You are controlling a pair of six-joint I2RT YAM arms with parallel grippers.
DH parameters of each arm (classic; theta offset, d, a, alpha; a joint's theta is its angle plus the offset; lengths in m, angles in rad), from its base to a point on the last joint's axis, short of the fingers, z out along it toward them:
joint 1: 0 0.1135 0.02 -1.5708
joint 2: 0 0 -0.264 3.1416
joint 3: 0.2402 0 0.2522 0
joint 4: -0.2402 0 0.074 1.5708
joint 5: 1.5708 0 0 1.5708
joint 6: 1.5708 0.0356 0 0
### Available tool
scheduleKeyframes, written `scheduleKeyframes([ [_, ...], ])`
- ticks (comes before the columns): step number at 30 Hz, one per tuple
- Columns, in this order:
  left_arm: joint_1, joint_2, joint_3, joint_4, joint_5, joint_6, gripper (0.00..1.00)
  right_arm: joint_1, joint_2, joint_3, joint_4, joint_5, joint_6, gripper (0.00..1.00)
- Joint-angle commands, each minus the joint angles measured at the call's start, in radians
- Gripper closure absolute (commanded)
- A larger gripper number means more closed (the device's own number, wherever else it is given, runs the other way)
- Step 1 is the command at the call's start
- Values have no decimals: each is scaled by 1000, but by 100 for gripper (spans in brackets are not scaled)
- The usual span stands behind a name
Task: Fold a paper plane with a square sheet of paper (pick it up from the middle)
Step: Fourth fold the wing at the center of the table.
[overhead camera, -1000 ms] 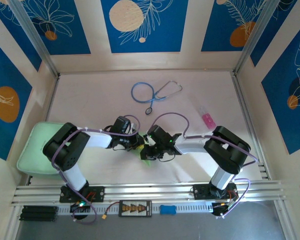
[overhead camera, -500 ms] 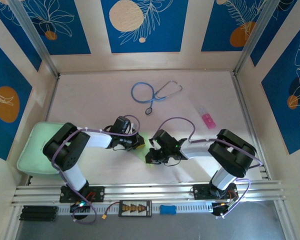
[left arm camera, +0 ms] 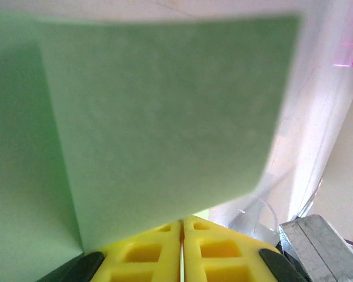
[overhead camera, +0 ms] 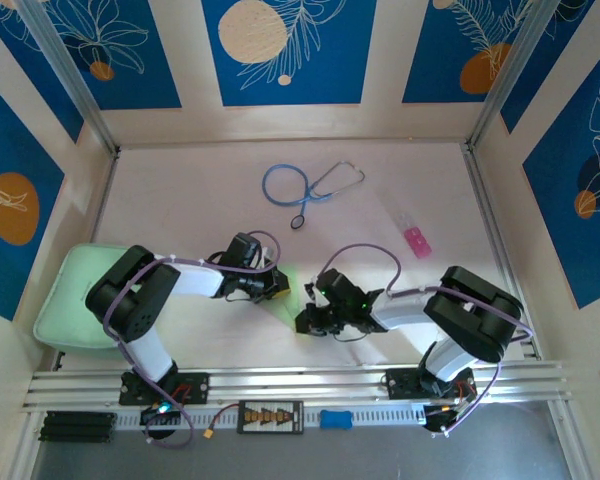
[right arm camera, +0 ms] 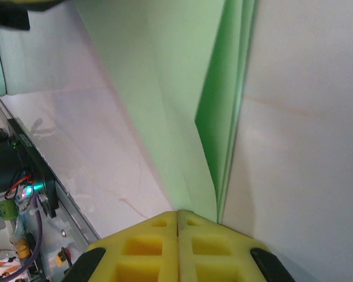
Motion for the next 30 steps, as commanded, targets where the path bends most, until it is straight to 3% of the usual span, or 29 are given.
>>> scheduleKeyframes([
  [1, 11, 24, -32, -51, -64, -11, 89, 34, -25, -58, -156, -33, 17, 92],
  [7, 10, 22, -33, -48, -68, -14, 89, 29, -129, -7, -326, 9, -27, 92],
  [12, 10, 7, -47, -38, -84, -30, 89, -2, -170, 107, -343, 36, -61, 93],
  [20, 11, 3, -46, -38, -78, -29, 89, -48, 37, 290, -305, 51, -68, 94],
  [30, 10, 0, -40, -48, -74, -20, 89, -46, 154, 216, -220, 22, -8, 94],
])
